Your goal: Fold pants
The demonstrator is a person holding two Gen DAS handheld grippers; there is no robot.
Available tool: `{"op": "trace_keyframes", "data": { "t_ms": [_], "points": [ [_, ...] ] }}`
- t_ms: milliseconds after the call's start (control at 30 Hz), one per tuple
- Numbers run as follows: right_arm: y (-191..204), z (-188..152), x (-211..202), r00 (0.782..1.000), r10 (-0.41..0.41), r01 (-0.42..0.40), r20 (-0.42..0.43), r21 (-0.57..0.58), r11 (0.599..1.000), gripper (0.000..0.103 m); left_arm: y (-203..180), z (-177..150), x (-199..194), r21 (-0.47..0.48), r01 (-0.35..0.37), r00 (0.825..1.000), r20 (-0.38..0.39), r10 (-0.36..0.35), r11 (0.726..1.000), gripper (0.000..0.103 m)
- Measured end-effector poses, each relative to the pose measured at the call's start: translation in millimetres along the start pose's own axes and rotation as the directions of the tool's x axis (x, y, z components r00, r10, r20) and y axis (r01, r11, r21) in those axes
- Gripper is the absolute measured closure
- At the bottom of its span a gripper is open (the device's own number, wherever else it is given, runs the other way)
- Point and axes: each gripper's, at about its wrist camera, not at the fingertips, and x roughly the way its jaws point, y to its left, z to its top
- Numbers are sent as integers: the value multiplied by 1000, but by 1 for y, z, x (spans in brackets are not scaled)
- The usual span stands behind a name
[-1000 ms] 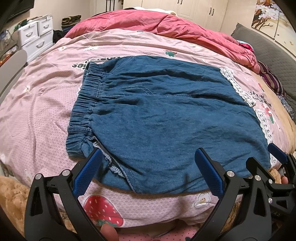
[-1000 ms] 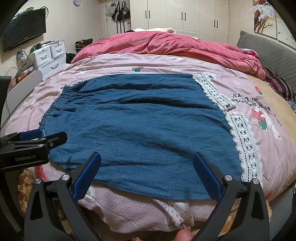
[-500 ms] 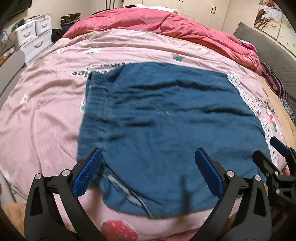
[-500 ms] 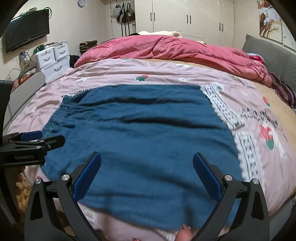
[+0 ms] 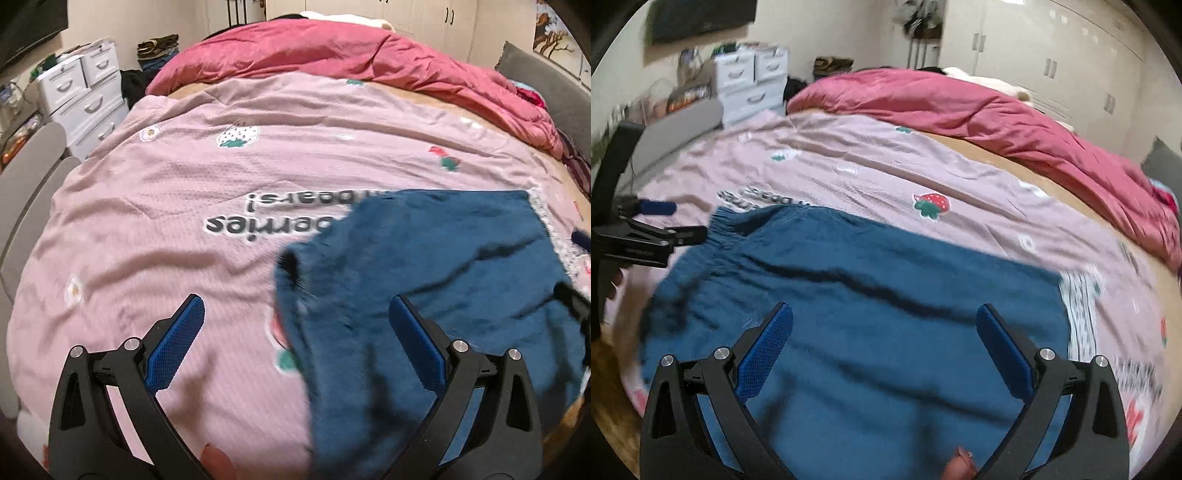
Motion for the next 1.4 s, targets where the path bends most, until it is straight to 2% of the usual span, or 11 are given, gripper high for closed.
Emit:
{"op": "trace_keyframes", "data": {
  "t_ms": [67,300,500,567,800,833,867,1000,1067,1133,1400],
  "points": [
    [-1,14,21,999,22,-22,-24,-35,999,4,8,4,18,10,-9,1000,-18,9,1000,9],
    [-10,52,90,988,86,-100,-125,-108,989,4,13,16,50,8,72,994,-83,-71,997,9],
    [-8,67,124,976,81,-120,-202,-190,974,4,13,28,73,31,116,988,-110,-112,993,48],
    [-7,69,130,978,67,-113,-200,-228,967,4,15,32,68,17,171,980,-101,-169,985,74],
    [-6,73,136,974,120,-174,-192,-299,938,5,8,32,31,73,206,979,-18,-205,976,77],
    [-4,74,136,971,132,-190,-197,-312,931,9,7,30,24,91,200,980,3,-201,976,77],
    [0,74,136,968,146,-209,-203,-338,917,21,7,30,20,101,192,981,18,-195,976,77],
    [14,73,140,961,155,-241,-230,-412,879,42,5,28,8,130,207,975,50,-215,970,77],
    [17,72,138,949,196,-284,-246,-403,870,78,5,26,6,137,200,977,54,-208,970,77],
    [20,68,128,954,203,-279,-220,-409,869,94,4,25,7,143,188,979,53,-197,972,77],
    [5,45,46,975,217,-222,-47,-258,940,98,-3,17,-17,172,187,973,105,-207,967,77]
  ]
}}
